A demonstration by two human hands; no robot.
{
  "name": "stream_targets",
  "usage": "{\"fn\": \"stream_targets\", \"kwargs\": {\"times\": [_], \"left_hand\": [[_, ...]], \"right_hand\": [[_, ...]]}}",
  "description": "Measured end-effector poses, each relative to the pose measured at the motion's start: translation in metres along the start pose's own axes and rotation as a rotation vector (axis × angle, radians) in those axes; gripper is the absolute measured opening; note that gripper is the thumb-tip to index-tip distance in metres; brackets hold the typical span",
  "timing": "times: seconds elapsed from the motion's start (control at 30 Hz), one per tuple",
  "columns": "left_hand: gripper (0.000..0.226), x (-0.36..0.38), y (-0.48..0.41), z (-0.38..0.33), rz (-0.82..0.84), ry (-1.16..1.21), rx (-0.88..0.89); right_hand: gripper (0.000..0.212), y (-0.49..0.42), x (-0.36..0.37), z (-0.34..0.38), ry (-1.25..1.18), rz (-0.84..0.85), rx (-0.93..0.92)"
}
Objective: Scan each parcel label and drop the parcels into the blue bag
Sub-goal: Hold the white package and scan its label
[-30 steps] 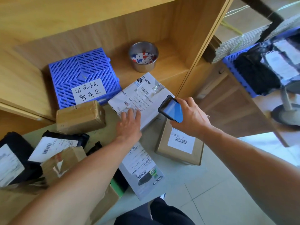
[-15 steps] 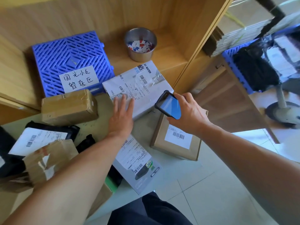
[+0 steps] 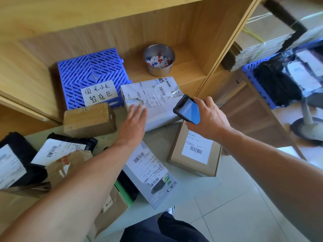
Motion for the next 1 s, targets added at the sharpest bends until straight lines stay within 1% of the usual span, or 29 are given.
{"fn": "stream_targets", "kwargs": {"times": [0.1, 0.3, 0.43, 0.53, 0.73, 0.87, 0.93, 1.0], "left_hand": [[0.063, -0.012, 0.003, 0.006, -0.023, -0.048, 0.041], [0.075, -0.045, 0.014, 0.033, -0.021, -0.158, 0.151], [0.082, -0.083, 0.03, 0.042, -0.019, -0.268, 0.228], [0.082, -0.112, 0.046, 0.045, -0.054, -0.335, 0.249], [0.084, -0.137, 0.081, 0.053, -0.042, -0.337, 0.312], [0.088, -0.151, 0.115, 0.049, -0.074, -0.309, 0.301], [0.093, -0.155, 0.129, 0.053, -0.095, -0.281, 0.285], [0.092, -0.157, 0.146, 0.059, -0.11, -0.259, 0.251]], "right_hand": [[0.088, 0.003, -0.007, -0.001, 0.0, -0.005, 0.002], [0.089, 0.008, -0.022, -0.001, 0.045, 0.009, -0.027], [0.088, 0.012, -0.033, 0.0, 0.114, 0.027, -0.063], [0.087, 0.018, -0.039, 0.003, 0.148, 0.032, -0.083], [0.093, 0.035, -0.044, 0.014, 0.169, -0.009, -0.163], [0.094, 0.047, -0.044, 0.029, 0.195, 0.001, -0.225], [0.094, 0.053, -0.047, 0.037, 0.207, 0.0, -0.235], [0.092, 0.058, -0.051, 0.048, 0.175, -0.003, -0.23]]}}
Point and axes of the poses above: each hand's wrist, its own y-axis away from the middle knuckle, its own x-axis out of the palm, z = x × y, the point moved 4 cm from there along -y, towards the middle knuckle, and after that the axes turned 4 degrees about x, right-handed, at the moved point
